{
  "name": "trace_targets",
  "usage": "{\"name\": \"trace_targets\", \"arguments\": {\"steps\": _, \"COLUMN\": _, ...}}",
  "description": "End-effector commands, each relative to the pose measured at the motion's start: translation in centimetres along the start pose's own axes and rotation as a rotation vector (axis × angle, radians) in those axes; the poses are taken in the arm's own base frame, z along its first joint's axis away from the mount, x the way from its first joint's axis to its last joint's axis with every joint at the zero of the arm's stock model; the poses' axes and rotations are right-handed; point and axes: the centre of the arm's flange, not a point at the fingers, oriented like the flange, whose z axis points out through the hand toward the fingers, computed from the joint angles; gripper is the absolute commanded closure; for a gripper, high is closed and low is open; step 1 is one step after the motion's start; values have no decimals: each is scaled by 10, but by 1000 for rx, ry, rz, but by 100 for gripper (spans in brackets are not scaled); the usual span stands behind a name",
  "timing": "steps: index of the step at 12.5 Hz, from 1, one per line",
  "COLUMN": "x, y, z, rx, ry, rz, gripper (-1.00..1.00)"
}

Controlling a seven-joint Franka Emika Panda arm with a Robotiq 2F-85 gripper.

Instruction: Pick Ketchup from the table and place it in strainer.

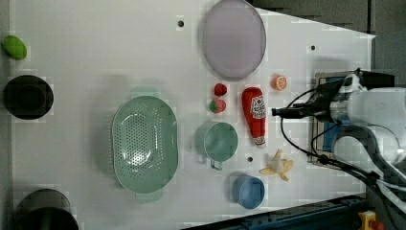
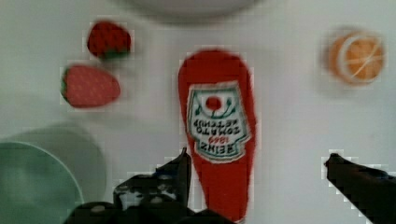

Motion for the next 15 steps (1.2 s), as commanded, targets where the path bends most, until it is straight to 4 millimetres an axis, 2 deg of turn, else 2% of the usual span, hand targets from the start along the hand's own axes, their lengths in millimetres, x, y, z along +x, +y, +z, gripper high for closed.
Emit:
{"name": "trace_targets", "arguments": {"steps": 1, "x": -5, "y": -4, "z": 39, "rx": 7, "ry": -37, "rz": -55, "gripper": -100}}
{"name": "trace_targets", "arguments": {"steps": 5, "x": -7, "y": -7, "z": 80, "rx": 22, "ry": -23, "rz": -56, "gripper": -100}}
{"name": "trace_targets", "arguments": {"steps": 9, "x": -11, "y": -10, "z": 108, "rx": 33, "ry": -11, "rz": -53, "gripper": -100}}
{"name": "trace_targets", "arguments": {"steps": 10, "x": -12, "y": -9, "z": 112, "rx": 34, "ry": -11, "rz": -51, "gripper": -92}}
{"name": "trace_targets", "arguments": {"steps": 13, "x": -12, "y": -9, "z": 111, "rx": 31, "ry": 8, "rz": -47, "gripper": -21}}
{"name": "trace_targets", "arguments": {"steps": 15, "x": -7, "y": -6, "z": 96, "rx": 20, "ry": 36, "rz": -44, "gripper": -18}}
